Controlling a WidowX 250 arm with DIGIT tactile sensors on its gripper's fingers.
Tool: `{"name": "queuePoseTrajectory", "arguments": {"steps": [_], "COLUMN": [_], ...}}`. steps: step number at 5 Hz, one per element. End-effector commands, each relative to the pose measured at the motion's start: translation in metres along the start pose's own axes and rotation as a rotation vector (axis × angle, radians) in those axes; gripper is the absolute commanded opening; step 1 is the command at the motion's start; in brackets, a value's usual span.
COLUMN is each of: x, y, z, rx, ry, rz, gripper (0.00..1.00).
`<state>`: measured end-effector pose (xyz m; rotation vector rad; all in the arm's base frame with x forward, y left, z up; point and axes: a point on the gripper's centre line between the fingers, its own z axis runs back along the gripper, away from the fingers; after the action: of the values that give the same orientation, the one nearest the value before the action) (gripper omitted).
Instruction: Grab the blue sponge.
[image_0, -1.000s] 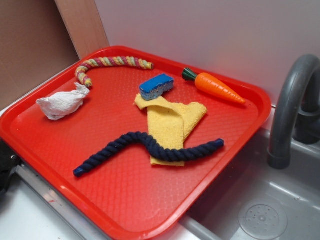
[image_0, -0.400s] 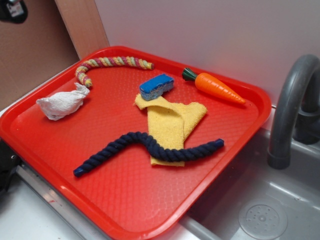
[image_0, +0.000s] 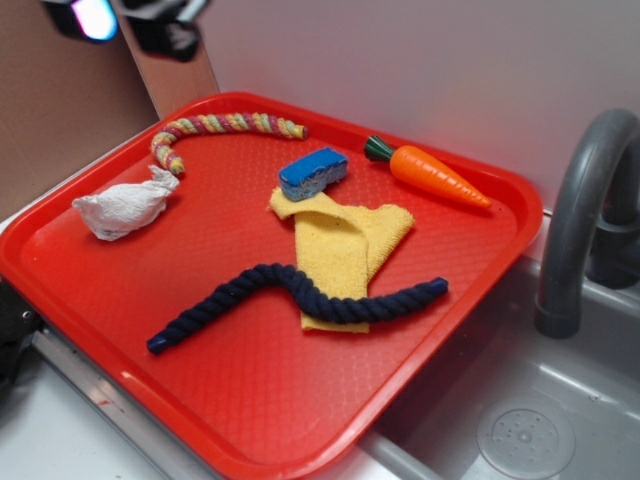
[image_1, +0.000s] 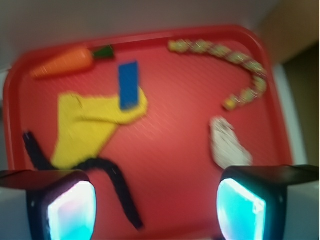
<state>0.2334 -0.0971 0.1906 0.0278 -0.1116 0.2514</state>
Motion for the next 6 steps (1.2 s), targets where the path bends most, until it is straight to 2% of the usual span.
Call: {"name": "queuePoseTrajectory", "arguments": {"steps": [1, 2, 3, 4, 5, 6], "x": [0.053, 0.072, 0.08, 0.075, 0.069, 0.062], "y": [-0.013, -0.012, -0.013, -0.021, -0.032, -0.045], "z": [-0.043, -0.078, -0.113, -0.141, -0.151, -0.162], "rx": [0.015, -0.004, 0.02, 0.019, 0.0, 0.029], "ry": [-0.064, -0.072, -0.042, 0.003, 0.001, 0.023], "rz": [0.069, 0.086, 0.052, 0.003, -0.047, -0.091], "gripper": [1.0, 1.0, 1.0, 1.0, 1.0, 1.0]}}
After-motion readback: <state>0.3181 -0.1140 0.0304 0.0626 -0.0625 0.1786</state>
